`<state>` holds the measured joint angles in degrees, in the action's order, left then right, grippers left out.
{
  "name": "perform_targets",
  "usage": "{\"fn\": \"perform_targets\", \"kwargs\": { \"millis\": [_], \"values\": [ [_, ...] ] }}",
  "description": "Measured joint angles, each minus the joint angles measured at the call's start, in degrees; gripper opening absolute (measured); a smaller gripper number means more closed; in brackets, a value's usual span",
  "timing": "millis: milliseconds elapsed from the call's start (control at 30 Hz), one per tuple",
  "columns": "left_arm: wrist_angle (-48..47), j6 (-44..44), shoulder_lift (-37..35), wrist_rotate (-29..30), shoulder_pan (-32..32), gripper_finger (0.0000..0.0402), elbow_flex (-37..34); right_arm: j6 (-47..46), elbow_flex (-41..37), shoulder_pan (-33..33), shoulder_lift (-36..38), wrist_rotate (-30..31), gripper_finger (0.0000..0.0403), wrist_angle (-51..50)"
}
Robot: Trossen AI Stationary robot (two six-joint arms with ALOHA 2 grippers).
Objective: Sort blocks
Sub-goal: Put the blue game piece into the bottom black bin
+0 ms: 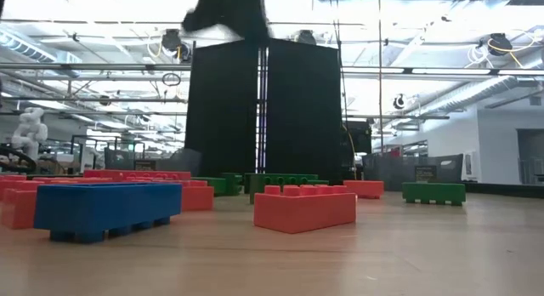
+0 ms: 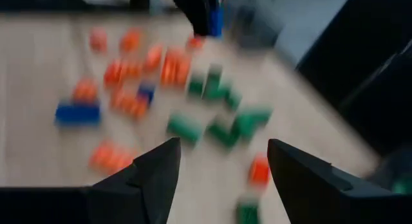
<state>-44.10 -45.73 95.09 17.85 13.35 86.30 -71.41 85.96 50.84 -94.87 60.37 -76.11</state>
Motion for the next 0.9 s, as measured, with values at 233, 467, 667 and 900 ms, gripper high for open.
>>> {"fn": "perform_targets", "kwargs": {
  "millis": [233, 467, 667, 900],
  "values": [
    [19.2, 4.0, -10.4, 1.1, -0.2, 0.008, 0.1, 23.3, 15.0, -5.3, 0.0, 15.0, 0.0228, 1.8],
    [38.7, 10.2, -12.7, -1.9, -0.1, 0.008, 0.1, 68.8, 29.3, -10.0, 0.1, 14.4, 0.0233, 21.2],
    [45.8, 10.8, -12.7, -5.7, -0.1, 0.008, 0.1, 97.3, 32.9, -10.7, 0.1, 8.5, 0.0262, 38.0],
    [54.7, 11.7, -12.7, -10.1, -0.1, 0.008, 0.1, 102.2, 32.8, -13.6, -0.3, 3.5, 0.0289, 40.6]
  ]
}}
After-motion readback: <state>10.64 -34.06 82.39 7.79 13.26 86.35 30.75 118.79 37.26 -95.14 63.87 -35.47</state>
